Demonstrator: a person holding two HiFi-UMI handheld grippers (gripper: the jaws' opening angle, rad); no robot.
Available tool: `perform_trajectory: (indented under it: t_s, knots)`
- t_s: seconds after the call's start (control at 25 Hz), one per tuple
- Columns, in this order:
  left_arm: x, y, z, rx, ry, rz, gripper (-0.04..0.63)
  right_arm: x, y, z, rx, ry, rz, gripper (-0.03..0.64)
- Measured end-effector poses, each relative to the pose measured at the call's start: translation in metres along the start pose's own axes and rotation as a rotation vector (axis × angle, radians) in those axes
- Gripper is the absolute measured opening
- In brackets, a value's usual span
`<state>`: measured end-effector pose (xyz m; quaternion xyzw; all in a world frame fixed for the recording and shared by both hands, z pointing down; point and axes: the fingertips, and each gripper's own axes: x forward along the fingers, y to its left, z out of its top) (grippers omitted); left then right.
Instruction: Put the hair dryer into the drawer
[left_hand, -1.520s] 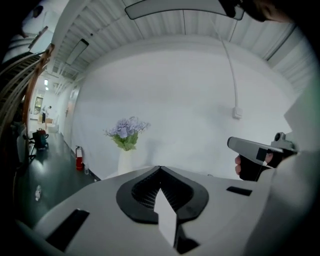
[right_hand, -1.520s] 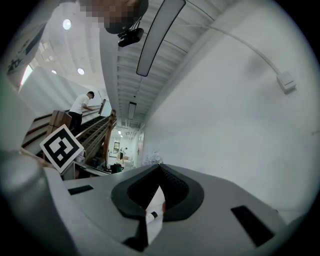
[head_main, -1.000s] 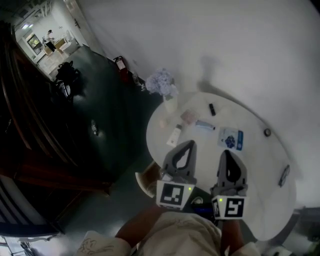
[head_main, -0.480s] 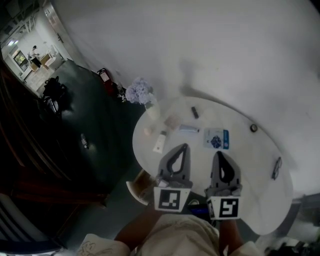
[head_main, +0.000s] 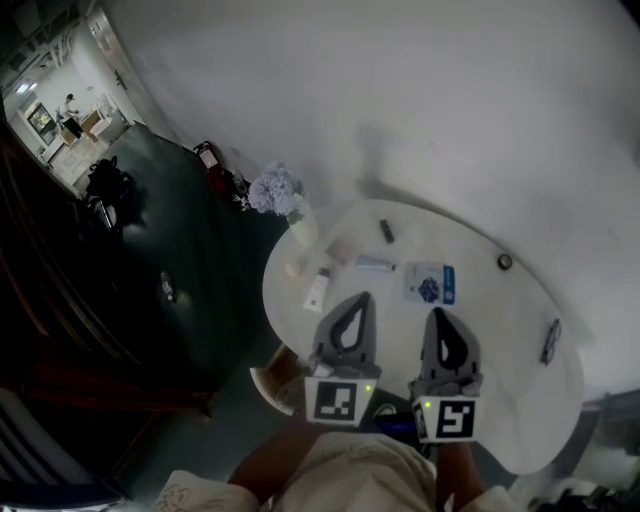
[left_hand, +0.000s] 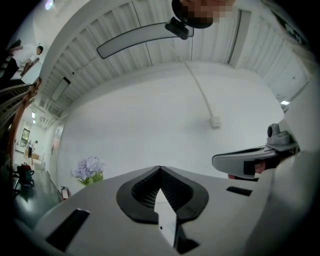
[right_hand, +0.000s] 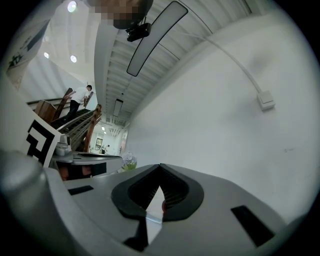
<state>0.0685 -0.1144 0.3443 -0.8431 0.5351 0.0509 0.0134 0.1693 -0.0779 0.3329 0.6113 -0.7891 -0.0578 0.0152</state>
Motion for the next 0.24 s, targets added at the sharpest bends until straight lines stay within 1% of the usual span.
perform_trajectory:
  t_s: [0.24]
  knots:
    - [0.0031, -0.0016, -0.0049, -0.011, 0.007, 0.001, 0.0, 0.0022, -0.0028, -0.0053, 0.008, 0.015, -0.002, 0.003]
